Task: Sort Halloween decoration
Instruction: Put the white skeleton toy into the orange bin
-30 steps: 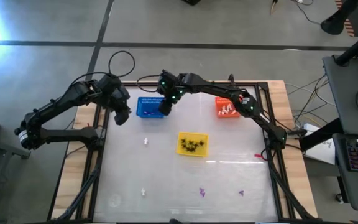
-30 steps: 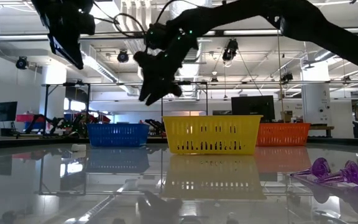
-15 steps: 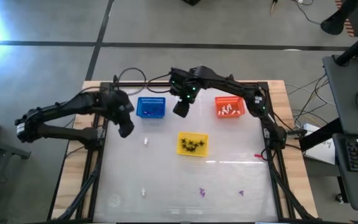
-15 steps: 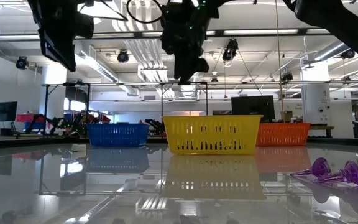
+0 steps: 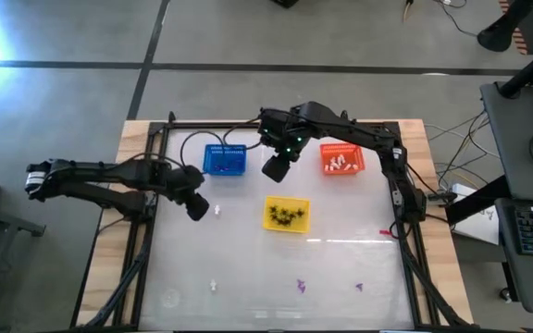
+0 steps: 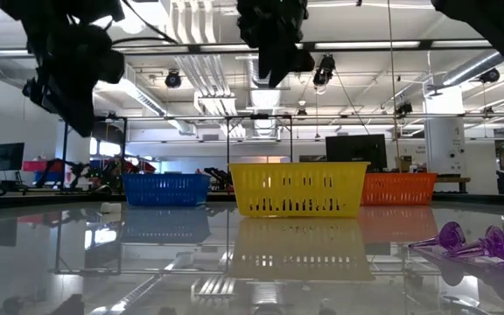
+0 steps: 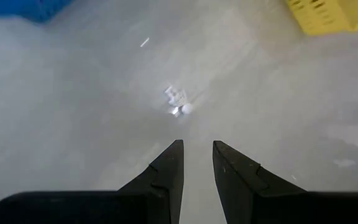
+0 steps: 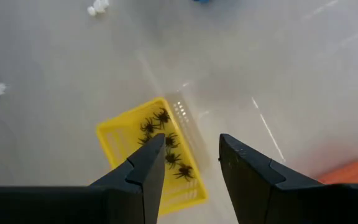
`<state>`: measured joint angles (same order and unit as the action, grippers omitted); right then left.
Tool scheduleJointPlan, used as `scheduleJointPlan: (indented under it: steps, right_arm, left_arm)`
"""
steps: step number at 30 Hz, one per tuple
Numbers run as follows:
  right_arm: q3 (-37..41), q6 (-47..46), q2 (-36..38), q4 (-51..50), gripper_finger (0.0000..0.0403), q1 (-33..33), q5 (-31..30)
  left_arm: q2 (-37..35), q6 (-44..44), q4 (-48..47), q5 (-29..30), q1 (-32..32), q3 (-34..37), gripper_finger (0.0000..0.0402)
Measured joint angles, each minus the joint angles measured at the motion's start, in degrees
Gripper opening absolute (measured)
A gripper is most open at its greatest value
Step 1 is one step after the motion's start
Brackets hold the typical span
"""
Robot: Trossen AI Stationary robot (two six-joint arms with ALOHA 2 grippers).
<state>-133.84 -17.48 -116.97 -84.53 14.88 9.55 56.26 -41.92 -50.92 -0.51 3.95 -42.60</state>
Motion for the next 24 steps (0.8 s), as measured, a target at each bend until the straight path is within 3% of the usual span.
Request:
scheduleJointPlan:
  steps: [15,24]
  right_arm:
    - [0.0,-12.97,5.62,-2.48,0.0144,-8.38,-0.73]
    - [0.0,-20.19,10.75,-2.69,0.0144,-16.27,-5.1]
  left_arm:
    - [1.63,-1.96,12.53,0.02,-0.54,10.18,0.0068]
    - [1.95,1.42,20.3,-4.8,-0.53,9.76,0.0068]
